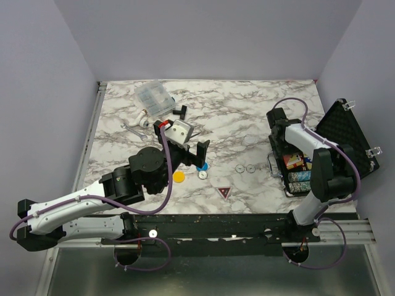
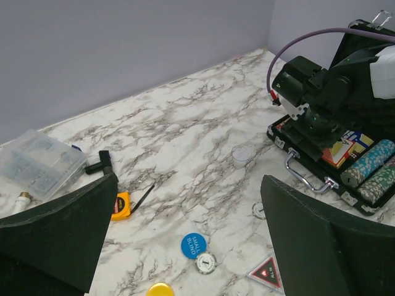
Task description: Pack up texas hold em set
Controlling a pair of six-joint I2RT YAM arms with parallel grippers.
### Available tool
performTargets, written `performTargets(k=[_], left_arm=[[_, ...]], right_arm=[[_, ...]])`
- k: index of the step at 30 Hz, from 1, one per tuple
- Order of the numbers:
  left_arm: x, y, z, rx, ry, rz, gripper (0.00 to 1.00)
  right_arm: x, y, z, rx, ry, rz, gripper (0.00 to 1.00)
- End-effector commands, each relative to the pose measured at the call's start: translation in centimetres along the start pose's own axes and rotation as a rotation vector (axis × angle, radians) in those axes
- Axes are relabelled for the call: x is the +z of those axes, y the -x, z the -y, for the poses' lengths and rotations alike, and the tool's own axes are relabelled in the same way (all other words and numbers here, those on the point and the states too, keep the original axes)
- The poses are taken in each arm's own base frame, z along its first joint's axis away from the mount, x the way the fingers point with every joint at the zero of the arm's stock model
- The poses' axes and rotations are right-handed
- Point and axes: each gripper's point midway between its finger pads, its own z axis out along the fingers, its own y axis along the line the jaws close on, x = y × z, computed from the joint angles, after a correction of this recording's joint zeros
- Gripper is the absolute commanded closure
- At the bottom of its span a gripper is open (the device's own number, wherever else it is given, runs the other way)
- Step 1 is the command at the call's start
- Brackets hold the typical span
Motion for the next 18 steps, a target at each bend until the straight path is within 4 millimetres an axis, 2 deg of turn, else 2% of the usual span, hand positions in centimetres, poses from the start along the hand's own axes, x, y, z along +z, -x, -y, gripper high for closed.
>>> performTargets(k=[1, 3, 4, 5, 14, 18], left_arm=[[0.2, 0.0, -0.7, 0.005, 0.037, 0.006, 0.01], [0.2, -0.1, -0.8, 0.005, 0.041, 0.005, 0.02], [0.3, -0.1, -0.7, 0.006, 0.041, 0.005, 0.01], [0.3, -0.1, -0.8, 0.006, 0.042, 0.004, 0.02], [0.4, -0.2, -0.9, 0.015, 0.047, 0.004, 0.02], [0.5, -0.2, -0.9, 0.016, 0.049, 0.004, 0.02]], right_arm=[[-0.4, 1.4, -0.3, 0.061, 0.028, 0.048, 0.46], [-0.5, 1.4, -0.2, 0.064, 0.025, 0.053, 0.43], [-0.7, 1.5, 0.0, 0.068, 0.022, 0.058, 0.30], [-0.7, 1.4, 0.1, 0.067, 0.017, 0.058, 0.02], [-2.4, 1.1, 1.9, 0.131, -0.037, 0.083, 0.00], [-3.2, 1.1, 5.3, 0.233, -0.212, 0.115, 0.00]])
